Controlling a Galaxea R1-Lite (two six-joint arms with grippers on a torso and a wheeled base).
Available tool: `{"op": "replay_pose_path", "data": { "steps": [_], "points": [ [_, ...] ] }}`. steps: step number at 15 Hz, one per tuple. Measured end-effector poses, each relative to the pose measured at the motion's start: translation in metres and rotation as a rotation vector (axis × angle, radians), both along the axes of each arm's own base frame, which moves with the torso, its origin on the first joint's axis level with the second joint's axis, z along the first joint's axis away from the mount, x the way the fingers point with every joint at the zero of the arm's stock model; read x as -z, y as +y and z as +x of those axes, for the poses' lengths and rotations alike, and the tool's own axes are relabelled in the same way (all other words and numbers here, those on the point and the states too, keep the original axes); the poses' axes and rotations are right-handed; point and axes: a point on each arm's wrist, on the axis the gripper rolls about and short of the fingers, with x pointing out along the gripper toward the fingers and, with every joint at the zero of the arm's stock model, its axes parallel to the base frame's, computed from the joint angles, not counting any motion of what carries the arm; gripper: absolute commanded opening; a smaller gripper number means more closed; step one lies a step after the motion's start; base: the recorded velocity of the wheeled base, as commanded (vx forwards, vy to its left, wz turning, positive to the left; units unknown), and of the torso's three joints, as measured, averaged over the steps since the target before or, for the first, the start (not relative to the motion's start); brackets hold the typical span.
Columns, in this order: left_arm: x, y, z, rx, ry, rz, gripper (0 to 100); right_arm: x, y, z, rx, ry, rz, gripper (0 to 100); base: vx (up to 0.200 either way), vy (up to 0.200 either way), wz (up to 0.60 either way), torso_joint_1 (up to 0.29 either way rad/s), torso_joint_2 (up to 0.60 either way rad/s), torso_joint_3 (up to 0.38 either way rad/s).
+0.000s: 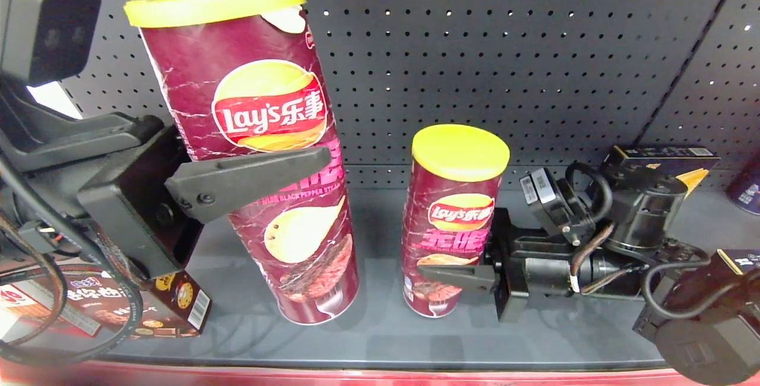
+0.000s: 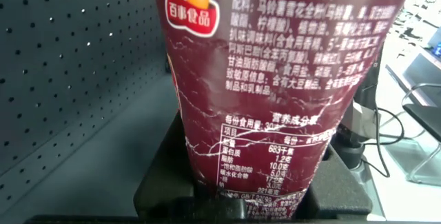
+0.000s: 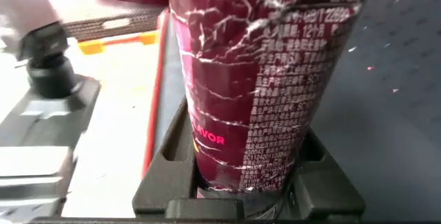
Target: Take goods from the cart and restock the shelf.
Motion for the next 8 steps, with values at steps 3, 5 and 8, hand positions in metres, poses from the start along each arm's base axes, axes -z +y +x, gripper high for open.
{"op": "replay_pose_path", "data": {
  "steps": [3, 5, 8],
  "points": [
    [0.0, 0.001, 0.001, -0.008, 0.0, 0.0, 0, 0.013, -0.002, -0.012, -0.014, 0.026, -0.019, 0, 0.0, 0.0, 0.0, 0.0, 0.0, 0.0],
    [0.001, 0.002, 0.001, -0.008, 0.002, 0.001, 0, 0.02, -0.004, -0.013, -0.009, 0.033, -0.025, 0, 0.0, 0.0, 0.0, 0.0, 0.0, 0.0],
    [0.002, 0.002, 0.001, -0.008, 0.006, 0.003, 0, 0.028, -0.01, -0.01, 0.012, 0.045, -0.034, 0, 0.0, 0.0, 0.0, 0.0, 0.0, 0.0]
  ]
}}
